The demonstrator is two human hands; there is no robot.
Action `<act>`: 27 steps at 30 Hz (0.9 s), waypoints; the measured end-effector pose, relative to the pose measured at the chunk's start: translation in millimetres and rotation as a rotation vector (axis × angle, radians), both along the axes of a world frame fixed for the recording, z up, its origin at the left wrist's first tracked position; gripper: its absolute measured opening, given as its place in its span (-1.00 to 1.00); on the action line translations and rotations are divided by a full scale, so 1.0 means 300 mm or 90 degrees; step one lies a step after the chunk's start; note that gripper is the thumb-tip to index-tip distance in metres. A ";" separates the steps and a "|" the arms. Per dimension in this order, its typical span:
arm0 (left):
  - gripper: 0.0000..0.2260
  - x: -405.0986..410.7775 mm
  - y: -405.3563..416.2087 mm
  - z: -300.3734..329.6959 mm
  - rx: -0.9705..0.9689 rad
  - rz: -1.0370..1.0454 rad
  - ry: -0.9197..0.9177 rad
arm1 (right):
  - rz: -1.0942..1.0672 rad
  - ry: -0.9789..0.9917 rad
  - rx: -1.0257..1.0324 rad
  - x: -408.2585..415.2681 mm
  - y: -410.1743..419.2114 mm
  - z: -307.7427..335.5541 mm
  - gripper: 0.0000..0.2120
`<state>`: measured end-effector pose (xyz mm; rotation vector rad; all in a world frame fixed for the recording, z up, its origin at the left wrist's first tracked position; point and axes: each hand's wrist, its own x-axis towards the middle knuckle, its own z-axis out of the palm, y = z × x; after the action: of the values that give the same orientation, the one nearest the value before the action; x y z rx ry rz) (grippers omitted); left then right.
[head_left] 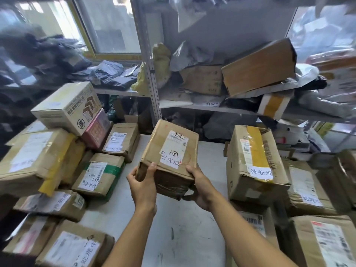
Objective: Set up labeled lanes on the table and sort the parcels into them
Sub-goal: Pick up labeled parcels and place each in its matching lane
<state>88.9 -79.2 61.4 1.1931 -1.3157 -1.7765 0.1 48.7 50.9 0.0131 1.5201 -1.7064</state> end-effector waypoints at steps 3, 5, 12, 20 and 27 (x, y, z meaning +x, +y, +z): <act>-0.32 0.029 0.033 -0.019 0.015 -0.027 -0.008 | 0.001 0.045 0.004 0.013 0.013 0.012 -0.68; -0.38 0.052 0.048 -0.029 0.001 -0.055 -0.027 | 0.013 0.072 0.018 0.021 0.032 0.017 -0.66; -0.63 0.134 0.093 -0.044 -0.119 -0.145 -0.101 | 0.061 0.159 0.037 0.012 0.130 0.055 -0.64; -0.70 0.145 0.127 0.126 -0.283 -0.186 -0.101 | 0.068 0.209 0.021 -0.026 0.204 0.169 -0.65; -0.74 0.035 0.118 0.287 -0.303 -0.267 -0.033 | -0.014 0.265 0.010 -0.089 0.256 0.332 -0.70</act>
<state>99.4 -43.7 147.5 0.7383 -1.9927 -1.5665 -26.6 125.7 150.4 -0.3376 1.8371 -1.7904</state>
